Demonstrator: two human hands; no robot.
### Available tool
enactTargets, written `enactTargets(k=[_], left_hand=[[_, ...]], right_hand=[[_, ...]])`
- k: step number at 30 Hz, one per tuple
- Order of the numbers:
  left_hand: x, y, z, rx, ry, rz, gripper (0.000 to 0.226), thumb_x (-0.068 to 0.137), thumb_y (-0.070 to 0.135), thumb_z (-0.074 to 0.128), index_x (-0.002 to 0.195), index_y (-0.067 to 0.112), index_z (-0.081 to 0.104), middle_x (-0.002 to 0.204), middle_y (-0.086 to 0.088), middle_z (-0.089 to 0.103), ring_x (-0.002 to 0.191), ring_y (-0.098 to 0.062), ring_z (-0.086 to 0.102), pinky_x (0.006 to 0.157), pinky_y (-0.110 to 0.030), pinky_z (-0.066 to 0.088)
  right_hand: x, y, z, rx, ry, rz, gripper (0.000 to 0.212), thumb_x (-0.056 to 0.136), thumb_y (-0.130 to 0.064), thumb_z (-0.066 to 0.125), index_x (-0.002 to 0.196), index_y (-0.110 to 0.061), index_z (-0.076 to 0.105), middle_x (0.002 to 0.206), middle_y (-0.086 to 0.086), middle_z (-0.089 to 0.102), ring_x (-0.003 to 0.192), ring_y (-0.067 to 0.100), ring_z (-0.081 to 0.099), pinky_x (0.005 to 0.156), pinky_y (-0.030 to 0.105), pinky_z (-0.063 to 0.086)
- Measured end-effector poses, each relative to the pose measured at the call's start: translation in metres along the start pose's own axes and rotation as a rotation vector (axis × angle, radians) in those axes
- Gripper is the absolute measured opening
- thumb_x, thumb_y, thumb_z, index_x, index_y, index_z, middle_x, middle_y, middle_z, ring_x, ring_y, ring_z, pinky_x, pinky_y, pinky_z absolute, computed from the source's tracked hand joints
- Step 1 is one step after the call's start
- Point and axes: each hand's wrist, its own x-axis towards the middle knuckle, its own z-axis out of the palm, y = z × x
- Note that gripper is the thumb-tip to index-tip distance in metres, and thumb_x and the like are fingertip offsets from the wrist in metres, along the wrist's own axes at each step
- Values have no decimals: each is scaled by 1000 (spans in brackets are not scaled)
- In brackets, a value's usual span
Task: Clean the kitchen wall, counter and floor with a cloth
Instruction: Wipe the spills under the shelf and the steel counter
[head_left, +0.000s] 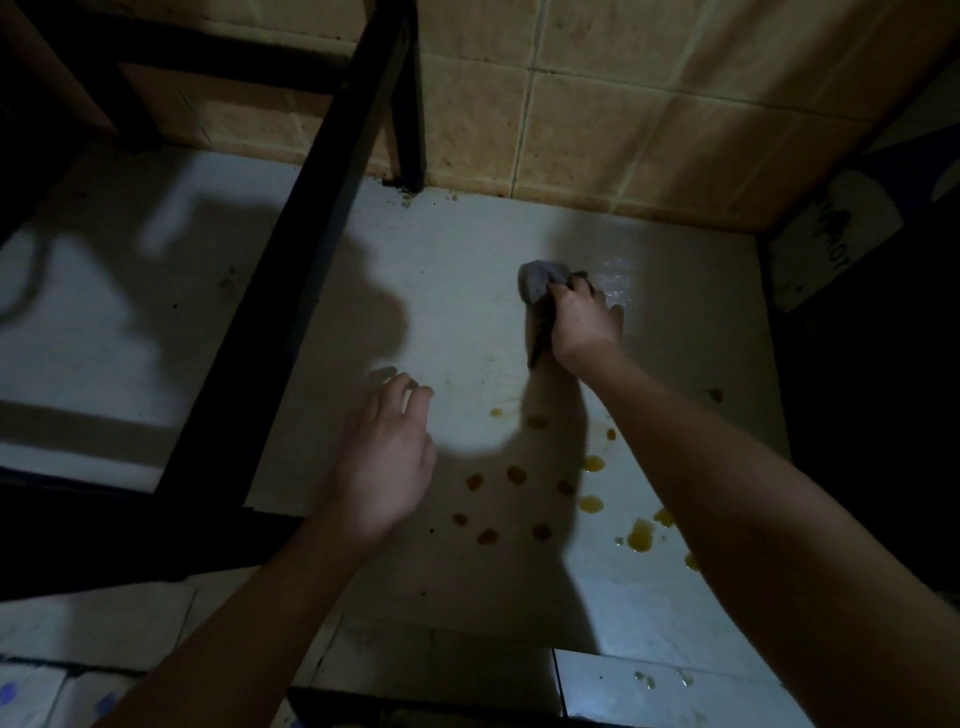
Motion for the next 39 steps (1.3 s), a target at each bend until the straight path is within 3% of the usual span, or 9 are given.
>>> enactTargets(k=[5, 9, 13, 18, 23, 29, 33, 36, 39], left_hand=[[-5, 4, -3, 25, 8, 33, 43, 79, 12, 57, 122, 10, 53, 133, -14, 47, 120, -35, 46, 93, -45, 43], [-6, 9, -3, 34, 29, 50, 42, 77, 10, 61, 119, 9, 57, 128, -15, 52, 117, -34, 49, 93, -43, 45], [-7, 12, -3, 17, 34, 60, 42, 79, 11, 60, 121, 9, 56, 132, -16, 50, 117, -35, 49, 94, -45, 45], [-4, 11, -1, 29, 26, 55, 42, 81, 12, 57, 122, 8, 54, 132, -17, 49, 118, -36, 47, 93, -45, 44], [-6, 9, -1, 33, 31, 69, 40, 81, 10, 57, 121, 8, 54, 128, -18, 52, 111, -35, 51, 89, -45, 46], [-9, 12, -5, 63, 10, 88, 43, 84, 13, 55, 126, 9, 51, 136, -18, 46, 119, -36, 48, 94, -45, 42], [-11, 26, -9, 115, 9, 125, 44, 84, 16, 57, 128, 12, 50, 141, -15, 42, 121, -35, 48, 92, -42, 42], [-12, 33, -9, 115, 15, 131, 43, 84, 15, 58, 127, 13, 52, 142, -13, 41, 119, -35, 49, 90, -40, 43], [-11, 35, -7, 105, 20, 153, 42, 82, 12, 62, 123, 10, 55, 138, -15, 45, 117, -36, 51, 89, -42, 45]], right_hand=[[-17, 10, 2, 34, -32, -65, 49, 90, -9, 46, 136, -26, 42, 142, 8, 36, 126, 37, 35, 100, 50, 34], [-45, 4, 11, 8, -32, -267, 47, 90, -21, 53, 136, -25, 46, 141, 7, 40, 125, 36, 37, 97, 45, 43], [-74, -8, 24, -45, -29, -485, 44, 87, -28, 58, 131, -22, 53, 135, 11, 47, 116, 41, 44, 81, 46, 52], [-97, -8, 22, -140, -55, -571, 43, 94, -32, 48, 136, -21, 48, 138, 10, 42, 119, 35, 41, 83, 44, 48], [-108, 8, 12, -178, -61, -416, 59, 87, -33, 58, 141, -25, 37, 143, 5, 38, 126, 28, 39, 92, 43, 44], [-96, 64, 9, -117, -20, -65, 37, 92, -15, 46, 128, -22, 49, 130, 8, 45, 114, 32, 47, 92, 47, 45], [-94, 115, 8, -67, 87, 176, 34, 95, -18, 39, 125, -21, 54, 138, 10, 42, 125, 32, 39, 103, 41, 36], [-105, 150, 8, 122, 173, 191, 37, 95, -10, 40, 130, -12, 53, 148, 14, 34, 134, 35, 33, 112, 39, 29], [-118, 169, 12, 200, 189, 192, 40, 93, -3, 41, 132, -6, 51, 145, 16, 40, 132, 34, 37, 113, 37, 28]])
